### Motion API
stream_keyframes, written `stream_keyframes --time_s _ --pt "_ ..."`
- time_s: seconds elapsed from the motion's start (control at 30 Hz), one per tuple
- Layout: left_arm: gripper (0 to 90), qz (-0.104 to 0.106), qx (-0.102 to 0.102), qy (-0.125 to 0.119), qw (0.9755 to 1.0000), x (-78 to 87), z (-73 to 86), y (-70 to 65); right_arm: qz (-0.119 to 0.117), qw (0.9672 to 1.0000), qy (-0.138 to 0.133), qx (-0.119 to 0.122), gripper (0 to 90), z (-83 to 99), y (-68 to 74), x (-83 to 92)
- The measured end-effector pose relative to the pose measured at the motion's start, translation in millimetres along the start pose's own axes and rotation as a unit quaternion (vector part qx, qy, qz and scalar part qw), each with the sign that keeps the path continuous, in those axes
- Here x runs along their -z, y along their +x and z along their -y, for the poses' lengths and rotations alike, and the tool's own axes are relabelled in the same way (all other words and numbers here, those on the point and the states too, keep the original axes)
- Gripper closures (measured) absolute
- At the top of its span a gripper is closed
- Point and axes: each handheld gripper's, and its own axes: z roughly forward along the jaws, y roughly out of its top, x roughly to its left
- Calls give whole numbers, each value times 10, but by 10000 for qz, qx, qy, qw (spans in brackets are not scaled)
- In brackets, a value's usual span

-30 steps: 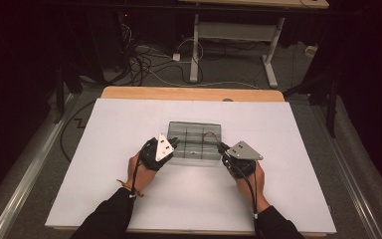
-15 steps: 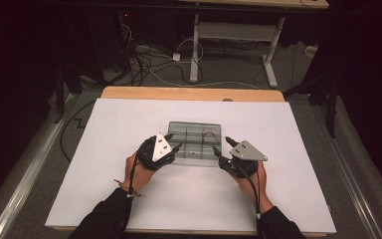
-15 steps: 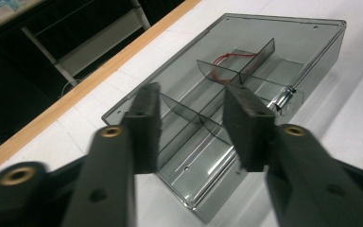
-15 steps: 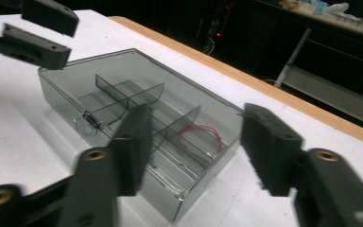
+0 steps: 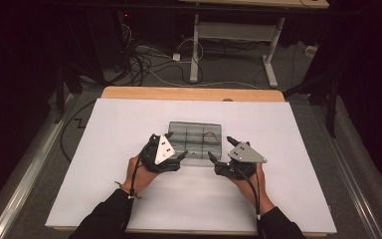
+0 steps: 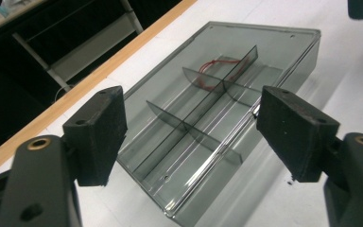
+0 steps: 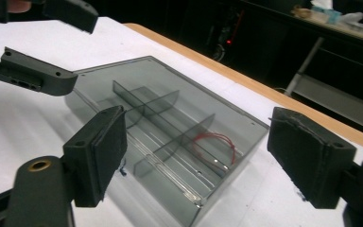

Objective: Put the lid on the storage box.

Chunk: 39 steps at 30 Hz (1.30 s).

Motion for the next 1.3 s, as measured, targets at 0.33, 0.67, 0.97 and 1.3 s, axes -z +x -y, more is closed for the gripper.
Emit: stream_keyframes --time_s 0.33,0.67,0.97,1.3 --pt "215 80 -67 -125 9999 110 -48 -9 -190 9996 51 212 207 -84 19 73" --pt "215 287 -180 -256 9991 187 -113 -41 -344 9993 11 147 223 -127 -5 162" --pt "214 383 -359 -244 9983 242 -139 -80 -342 9991 -2 256 217 -160 8 217" --pt "214 522 -514 -231 9970 246 -160 -145 -468 9986 44 244 218 -178 40 254"
